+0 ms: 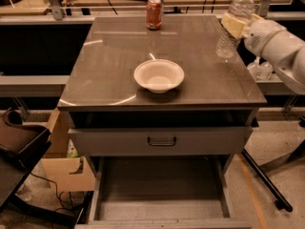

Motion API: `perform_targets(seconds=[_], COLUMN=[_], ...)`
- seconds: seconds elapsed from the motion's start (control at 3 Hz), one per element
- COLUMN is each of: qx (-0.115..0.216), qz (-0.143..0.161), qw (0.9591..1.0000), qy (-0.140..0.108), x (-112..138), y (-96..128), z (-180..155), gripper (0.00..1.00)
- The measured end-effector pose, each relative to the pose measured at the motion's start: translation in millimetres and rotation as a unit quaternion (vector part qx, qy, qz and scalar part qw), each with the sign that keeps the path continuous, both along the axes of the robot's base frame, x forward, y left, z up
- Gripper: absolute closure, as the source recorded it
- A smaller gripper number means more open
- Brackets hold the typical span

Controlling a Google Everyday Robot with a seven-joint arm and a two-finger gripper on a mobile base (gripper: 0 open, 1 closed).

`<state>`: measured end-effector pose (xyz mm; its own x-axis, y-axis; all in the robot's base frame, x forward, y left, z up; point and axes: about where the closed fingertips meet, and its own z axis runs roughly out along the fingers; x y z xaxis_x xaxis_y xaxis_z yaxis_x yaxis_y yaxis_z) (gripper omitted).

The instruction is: Place water bottle into middle drawer

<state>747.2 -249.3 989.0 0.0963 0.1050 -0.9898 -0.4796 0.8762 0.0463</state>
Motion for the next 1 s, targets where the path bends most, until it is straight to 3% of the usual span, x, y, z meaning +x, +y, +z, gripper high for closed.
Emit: perform_targets(seconds=[0.33,1.0], qx=[0.009,0.003], qz=[0.011,0.051], qw=[0.9999,0.9981], qy=[-0.004,0.035], x=[-48.9,-138.4], y=[-10.6,-11.1], z=[13.5,9.5], gripper=[1.0,1.0])
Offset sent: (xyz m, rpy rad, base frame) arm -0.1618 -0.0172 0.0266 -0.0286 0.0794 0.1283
